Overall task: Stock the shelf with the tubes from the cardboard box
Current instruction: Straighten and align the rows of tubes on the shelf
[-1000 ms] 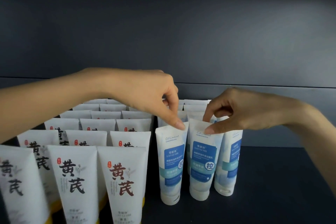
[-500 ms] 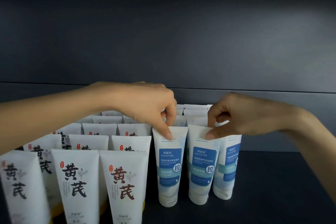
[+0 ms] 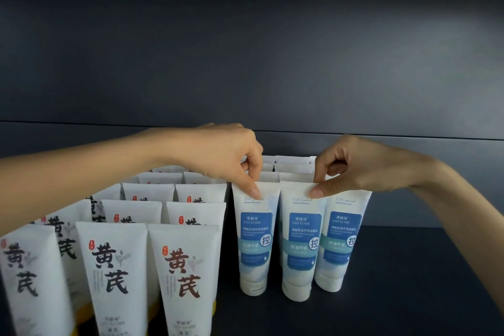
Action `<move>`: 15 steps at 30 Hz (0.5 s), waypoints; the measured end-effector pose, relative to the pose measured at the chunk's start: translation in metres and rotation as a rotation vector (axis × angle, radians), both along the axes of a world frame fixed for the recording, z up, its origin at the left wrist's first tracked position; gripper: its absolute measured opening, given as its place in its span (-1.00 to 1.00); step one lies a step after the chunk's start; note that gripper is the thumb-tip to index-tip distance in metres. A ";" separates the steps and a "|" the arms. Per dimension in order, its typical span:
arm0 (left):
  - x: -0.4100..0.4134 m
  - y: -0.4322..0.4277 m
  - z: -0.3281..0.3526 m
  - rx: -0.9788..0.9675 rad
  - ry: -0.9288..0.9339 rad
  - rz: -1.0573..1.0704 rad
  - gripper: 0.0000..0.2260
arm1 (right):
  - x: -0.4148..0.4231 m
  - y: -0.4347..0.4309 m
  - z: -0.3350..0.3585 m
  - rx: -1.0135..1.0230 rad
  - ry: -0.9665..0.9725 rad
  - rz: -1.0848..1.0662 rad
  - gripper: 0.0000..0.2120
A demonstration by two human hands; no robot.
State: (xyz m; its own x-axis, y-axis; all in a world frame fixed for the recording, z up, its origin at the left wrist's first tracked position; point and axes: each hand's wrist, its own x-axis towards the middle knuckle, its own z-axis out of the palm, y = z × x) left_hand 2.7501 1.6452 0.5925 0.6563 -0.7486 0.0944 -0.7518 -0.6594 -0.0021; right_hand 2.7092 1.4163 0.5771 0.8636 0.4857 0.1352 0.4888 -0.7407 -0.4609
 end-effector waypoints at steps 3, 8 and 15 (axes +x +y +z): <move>0.001 -0.001 0.000 -0.011 0.022 -0.003 -0.79 | 0.002 -0.001 -0.001 0.013 -0.001 -0.001 -0.70; 0.002 0.001 0.001 -0.009 0.066 -0.013 -0.80 | 0.003 -0.001 -0.002 0.019 0.016 0.010 -0.69; 0.004 0.001 -0.001 -0.014 0.091 -0.018 -0.77 | 0.006 -0.002 -0.004 0.026 0.040 0.015 -0.64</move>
